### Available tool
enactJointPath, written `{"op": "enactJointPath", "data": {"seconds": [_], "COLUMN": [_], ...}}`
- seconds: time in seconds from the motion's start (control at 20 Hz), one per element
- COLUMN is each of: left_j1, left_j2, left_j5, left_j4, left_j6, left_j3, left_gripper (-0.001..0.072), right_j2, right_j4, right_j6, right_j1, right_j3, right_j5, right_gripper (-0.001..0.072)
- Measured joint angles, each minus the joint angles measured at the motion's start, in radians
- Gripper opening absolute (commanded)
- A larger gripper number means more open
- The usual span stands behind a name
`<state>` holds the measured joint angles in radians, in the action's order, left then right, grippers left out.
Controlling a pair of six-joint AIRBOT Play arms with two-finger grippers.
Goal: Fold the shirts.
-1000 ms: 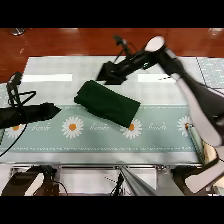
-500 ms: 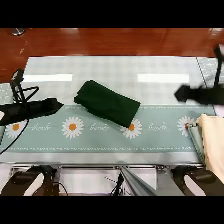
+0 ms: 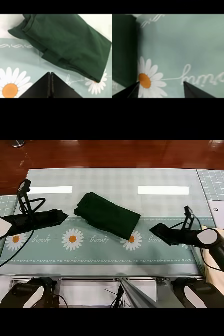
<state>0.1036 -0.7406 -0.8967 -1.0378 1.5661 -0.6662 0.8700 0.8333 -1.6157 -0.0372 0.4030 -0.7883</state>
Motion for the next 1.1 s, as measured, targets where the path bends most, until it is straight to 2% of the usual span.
{"op": "enactJointPath", "data": {"seconds": [0.15,0.35,0.75,0.8,0.85,0.9,0.95,1.1], "left_j1": [0.003,0.005,0.005,0.005,0.005,0.007,0.008,0.01], "left_j2": [-0.008,-0.02,-0.031,-0.031,-0.031,-0.031,-0.031,-0.031], "left_j5": [0.003,0.006,0.007,0.006,0.007,0.007,0.006,0.006], "left_j4": [0.0,0.0,0.0,0.0,0.0,0.0,0.0,0.0], "left_j6": [0.0,-0.001,-0.001,-0.001,-0.001,-0.001,-0.001,-0.001], "left_j3": [0.0,0.0,0.0,0.0,0.0,0.0,0.0,0.0], "left_gripper": [0.0022,0.0023,0.0022,0.0022,0.0023,0.0022,0.0022,0.0022], "right_j2": [0.135,0.316,0.59,0.616,0.64,0.66,0.676,0.698], "right_j4": [-0.179,-0.271,-0.288,-0.285,-0.279,-0.26,-0.241,-0.234], "right_j6": [0.159,0.284,0.332,0.319,0.314,0.31,0.309,0.331], "right_j1": [0.002,0.002,-0.093,-0.111,-0.129,-0.145,-0.161,-0.186], "right_j3": [0.019,0.133,0.379,0.402,0.425,0.443,0.463,0.555], "right_j5": [-0.013,-0.074,-0.123,-0.136,-0.143,-0.145,-0.152,-0.213], "right_gripper": [0.0618,0.0618,0.0616,0.0569,0.0396,0.0122,0.0034,0.0033]}}
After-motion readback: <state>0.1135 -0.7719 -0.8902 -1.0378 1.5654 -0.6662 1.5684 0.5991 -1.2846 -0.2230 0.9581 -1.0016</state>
